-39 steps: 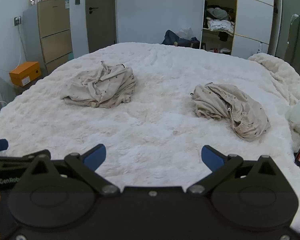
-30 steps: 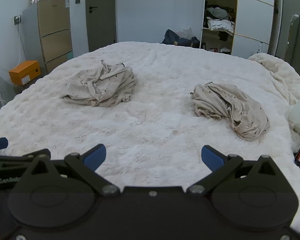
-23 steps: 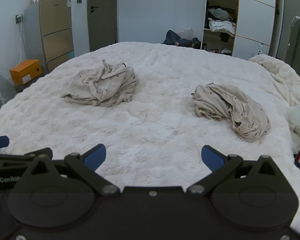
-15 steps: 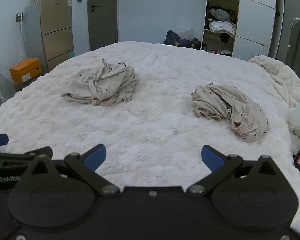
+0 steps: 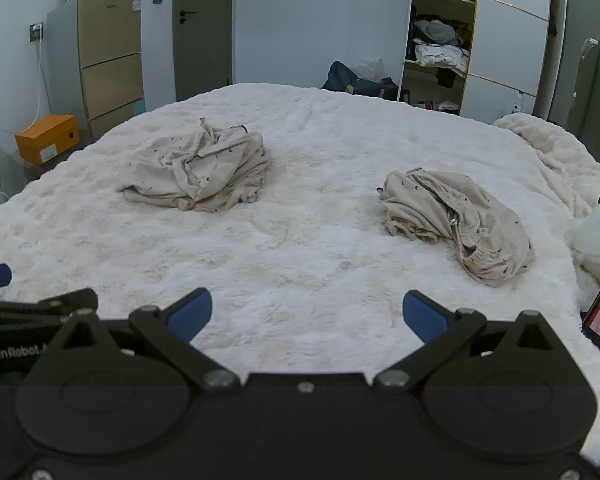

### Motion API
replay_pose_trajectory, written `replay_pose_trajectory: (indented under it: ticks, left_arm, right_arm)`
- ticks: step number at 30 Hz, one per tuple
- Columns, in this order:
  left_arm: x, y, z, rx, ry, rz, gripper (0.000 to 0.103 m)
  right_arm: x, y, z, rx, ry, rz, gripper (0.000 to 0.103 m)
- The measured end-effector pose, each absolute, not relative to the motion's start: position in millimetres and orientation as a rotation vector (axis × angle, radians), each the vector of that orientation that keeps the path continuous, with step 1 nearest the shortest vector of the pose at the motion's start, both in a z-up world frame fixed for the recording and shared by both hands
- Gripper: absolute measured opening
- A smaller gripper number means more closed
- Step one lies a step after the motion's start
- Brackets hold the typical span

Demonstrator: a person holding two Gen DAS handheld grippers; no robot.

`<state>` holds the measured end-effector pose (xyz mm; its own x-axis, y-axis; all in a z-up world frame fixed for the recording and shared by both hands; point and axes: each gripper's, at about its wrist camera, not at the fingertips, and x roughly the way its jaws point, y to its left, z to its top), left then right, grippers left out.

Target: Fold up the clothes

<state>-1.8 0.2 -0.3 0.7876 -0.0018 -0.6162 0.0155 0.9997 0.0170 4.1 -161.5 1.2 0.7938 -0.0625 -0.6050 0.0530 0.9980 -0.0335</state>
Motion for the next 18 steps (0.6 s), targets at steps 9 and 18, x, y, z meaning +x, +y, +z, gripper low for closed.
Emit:
replay_pose_trajectory:
  ticks: [9, 18]
  left_arm:
    - [-2.9, 0.5, -0.2, 0.021, 0.664, -0.020, 0.103]
    - [-3.6, 1.4, 0.0, 0.020, 0.659, -0.020, 0.103]
  right_arm:
    - [3.7, -160.7, 1.5, -0.023, 0.644, -0.060, 0.103]
    - [0.5, -157.4, 5.8, -0.018, 0.621, -0.047, 0.103]
